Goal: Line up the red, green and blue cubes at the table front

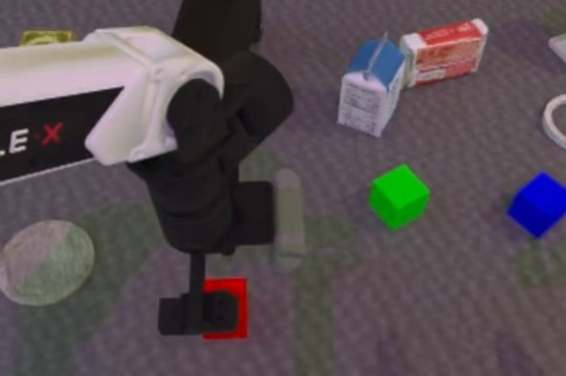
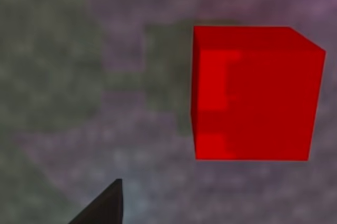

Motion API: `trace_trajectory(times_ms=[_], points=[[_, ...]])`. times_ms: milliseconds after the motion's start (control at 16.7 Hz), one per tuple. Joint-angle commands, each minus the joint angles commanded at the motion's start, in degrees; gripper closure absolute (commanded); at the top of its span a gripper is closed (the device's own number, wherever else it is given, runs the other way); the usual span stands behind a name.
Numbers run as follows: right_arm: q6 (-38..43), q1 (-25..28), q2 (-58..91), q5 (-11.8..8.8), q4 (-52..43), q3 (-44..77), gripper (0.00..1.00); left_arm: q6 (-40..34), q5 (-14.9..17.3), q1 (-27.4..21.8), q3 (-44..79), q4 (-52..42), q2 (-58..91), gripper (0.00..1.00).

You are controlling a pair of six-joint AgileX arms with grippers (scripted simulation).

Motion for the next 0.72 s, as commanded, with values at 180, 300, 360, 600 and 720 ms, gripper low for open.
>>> trace_trajectory(times_ms=[180,300,360,600,720], points=[[-0.1,0.8,3.6,0.3,-2.2,3.5,0.0,-1.2,-0.2,1.7,-2.8,2.1,-3.2,0.0],[-0.2,2.1,9.0,0.5,-5.6,8.7,0.0,-3.2,-0.5,4.3,-6.6,5.0,-7.9,0.0],[-0.3,3.1,12.6,0.5,-7.7,12.1,0.0,-4.6,-0.6,6.0,-9.2,6.9,-11.3,0.0],[-0.8,7.9,32.5,0.5,-18.8,28.8,0.0,-11.9,-1.2,14.0,-21.5,15.9,-28.2,0.0],[-1.1,10.8,44.6,0.3,-25.4,38.4,0.0,-16.3,-1.4,18.5,-28.8,21.0,-38.2,0.0]])
